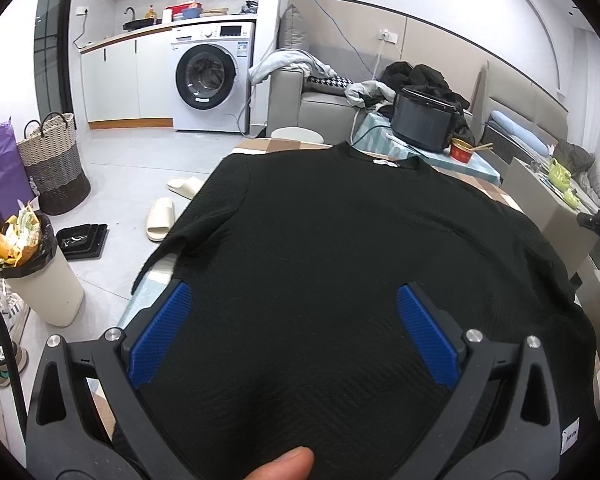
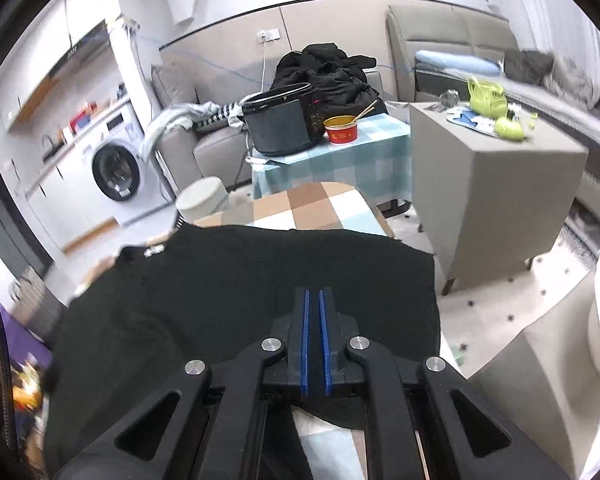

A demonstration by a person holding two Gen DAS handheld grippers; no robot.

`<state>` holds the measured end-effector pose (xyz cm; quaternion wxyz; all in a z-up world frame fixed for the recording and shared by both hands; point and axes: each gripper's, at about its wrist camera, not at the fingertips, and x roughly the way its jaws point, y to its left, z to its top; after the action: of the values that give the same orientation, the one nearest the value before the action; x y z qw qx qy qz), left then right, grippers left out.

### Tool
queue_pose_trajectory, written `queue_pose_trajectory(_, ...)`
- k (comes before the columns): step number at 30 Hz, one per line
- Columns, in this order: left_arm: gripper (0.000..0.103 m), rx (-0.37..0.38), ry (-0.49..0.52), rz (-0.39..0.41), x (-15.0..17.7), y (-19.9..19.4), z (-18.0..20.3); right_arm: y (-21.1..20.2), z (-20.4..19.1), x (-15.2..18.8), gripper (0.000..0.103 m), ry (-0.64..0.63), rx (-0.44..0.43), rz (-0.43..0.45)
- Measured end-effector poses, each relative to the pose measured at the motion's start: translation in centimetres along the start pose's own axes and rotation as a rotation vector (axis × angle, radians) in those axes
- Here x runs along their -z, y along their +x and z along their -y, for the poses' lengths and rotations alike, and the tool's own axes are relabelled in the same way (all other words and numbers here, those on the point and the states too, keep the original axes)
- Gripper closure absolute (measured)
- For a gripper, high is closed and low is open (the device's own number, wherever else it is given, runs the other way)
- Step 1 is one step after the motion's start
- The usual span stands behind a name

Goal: Fold small clothes
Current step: 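Grasp the shirt sleeve with the right gripper and fold it over the body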

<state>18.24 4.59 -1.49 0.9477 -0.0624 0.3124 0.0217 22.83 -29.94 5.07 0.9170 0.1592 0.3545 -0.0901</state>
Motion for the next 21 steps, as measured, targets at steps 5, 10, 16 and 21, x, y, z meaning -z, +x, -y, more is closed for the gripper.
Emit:
queue_pose_trajectory(5, 0.001, -0.012, -0.020, 0.006, 0.3, -0.6, -1.3, 2.1, 2.9, 2.2, 0.068, 0.109, 0.078, -0.113)
queue_pose_trajectory(10, 0.001, -0.019, -0.023, -0.001, 0.4, -0.5, -2.1, 3.3, 6.2, 5.5, 0.064, 0.164, 0.150, -0.210)
queue_pose_trajectory(16, 0.001, -0.014, -0.011, -0.020, 0.2, 0.4, -1.5, 4.0, 7.9, 7.4, 0.064, 0.177, 0.138, -0.259)
queue_pose_trajectory(21, 0.001, -0.022, -0.004, -0.035, 0.2, 1.3, -1.1, 4.7, 6.6, 7.6, 0.076, 0.074, 0.189, -0.240)
